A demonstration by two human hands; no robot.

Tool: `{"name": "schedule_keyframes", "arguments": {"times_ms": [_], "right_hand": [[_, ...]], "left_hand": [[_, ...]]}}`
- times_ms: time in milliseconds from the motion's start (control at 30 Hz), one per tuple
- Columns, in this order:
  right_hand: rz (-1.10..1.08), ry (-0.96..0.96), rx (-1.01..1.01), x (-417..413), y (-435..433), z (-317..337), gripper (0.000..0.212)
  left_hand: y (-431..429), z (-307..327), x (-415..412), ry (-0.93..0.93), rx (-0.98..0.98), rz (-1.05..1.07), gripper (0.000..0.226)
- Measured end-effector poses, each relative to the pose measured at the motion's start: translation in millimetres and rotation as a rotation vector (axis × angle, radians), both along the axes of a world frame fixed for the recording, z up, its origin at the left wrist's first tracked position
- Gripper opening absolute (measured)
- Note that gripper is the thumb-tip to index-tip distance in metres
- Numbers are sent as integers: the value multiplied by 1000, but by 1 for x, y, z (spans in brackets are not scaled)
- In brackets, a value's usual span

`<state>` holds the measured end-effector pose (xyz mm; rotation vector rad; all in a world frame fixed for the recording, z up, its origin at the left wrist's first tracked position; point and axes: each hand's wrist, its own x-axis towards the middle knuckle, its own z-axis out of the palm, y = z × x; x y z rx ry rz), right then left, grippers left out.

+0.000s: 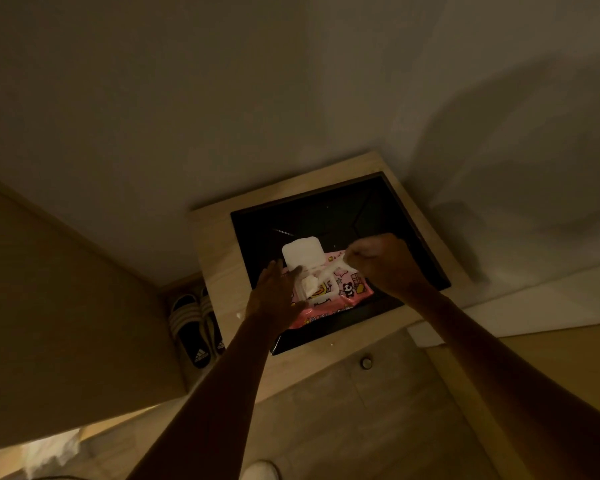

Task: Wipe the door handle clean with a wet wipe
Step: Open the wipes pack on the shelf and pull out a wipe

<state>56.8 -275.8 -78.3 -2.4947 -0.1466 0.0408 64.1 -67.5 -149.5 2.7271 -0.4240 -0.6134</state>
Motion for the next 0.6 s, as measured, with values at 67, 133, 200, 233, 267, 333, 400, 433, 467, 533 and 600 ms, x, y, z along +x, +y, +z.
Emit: {"name": "schedule_keyframes", "arguments": {"times_ms": [67, 133, 200, 233, 267, 333, 400, 433, 467, 533, 600], "right_hand": [[-19, 45, 76, -2, -2, 12, 14], [-48, 91, 156, -5, -4, 21, 13], [-88, 158, 202, -8, -5, 30, 12], [-102, 193, 218, -9, -6, 36, 12], [-117, 225, 236, -10, -7, 43, 12], [-135, 271, 274, -13, -10, 60, 14], [-123, 281, 290, -17, -15, 79, 14], [-110, 281, 281, -19, -16, 90, 14], [-100, 277, 269, -22, -17, 102, 12], [-86, 265, 230, -30, -19, 131, 7], [-93, 254, 217, -43, -21, 166, 5]], "left_hand": [[-1, 5, -2, -3, 7, -20, 82], [-4, 12, -5, -3, -5, -27, 80], [-9, 23, -6, -14, -37, -23, 78], [-11, 31, -7, -16, -72, -12, 76], [-14, 40, -6, -19, -123, 3, 72], [-20, 63, -4, -24, -267, 24, 66], [-28, 90, -1, -7, -402, 19, 61], [-31, 105, -1, 19, -449, 13, 58], [-34, 119, -2, 50, -475, 4, 55], [-38, 149, -7, 81, -497, -13, 44], [-36, 178, -15, 62, -513, -39, 34]]}}
